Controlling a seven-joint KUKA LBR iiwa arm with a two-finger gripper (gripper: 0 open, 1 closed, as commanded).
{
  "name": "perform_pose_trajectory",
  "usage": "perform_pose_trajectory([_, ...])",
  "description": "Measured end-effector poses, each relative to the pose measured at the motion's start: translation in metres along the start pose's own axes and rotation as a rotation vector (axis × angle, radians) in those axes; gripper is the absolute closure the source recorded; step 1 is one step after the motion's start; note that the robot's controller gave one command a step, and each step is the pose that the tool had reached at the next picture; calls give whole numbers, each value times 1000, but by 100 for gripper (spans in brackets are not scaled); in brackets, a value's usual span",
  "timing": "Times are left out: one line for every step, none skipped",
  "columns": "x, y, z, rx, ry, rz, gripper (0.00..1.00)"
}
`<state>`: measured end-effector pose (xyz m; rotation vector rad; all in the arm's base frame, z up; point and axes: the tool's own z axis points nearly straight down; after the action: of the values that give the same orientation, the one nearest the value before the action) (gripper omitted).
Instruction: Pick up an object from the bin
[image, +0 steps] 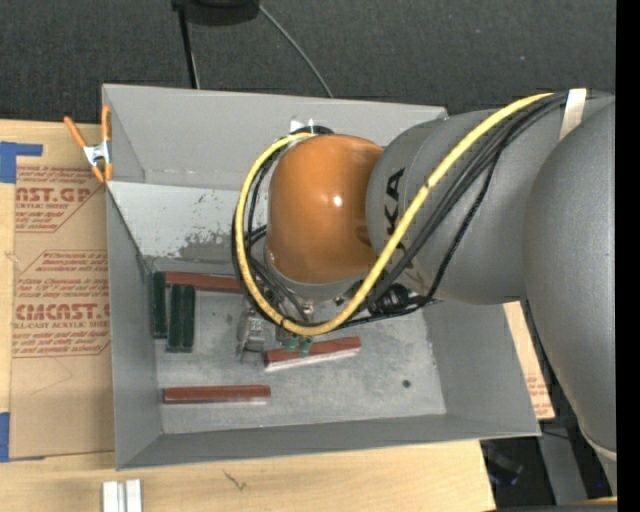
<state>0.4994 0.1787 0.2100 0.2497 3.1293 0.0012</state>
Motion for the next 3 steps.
perform_pose_trajectory([0,0,0,1,1,0,0])
perform_pose_trajectory([0,0,0,0,1,0,0])
perform_pose_trajectory([4,-11,37,-4,-7,-35,0])
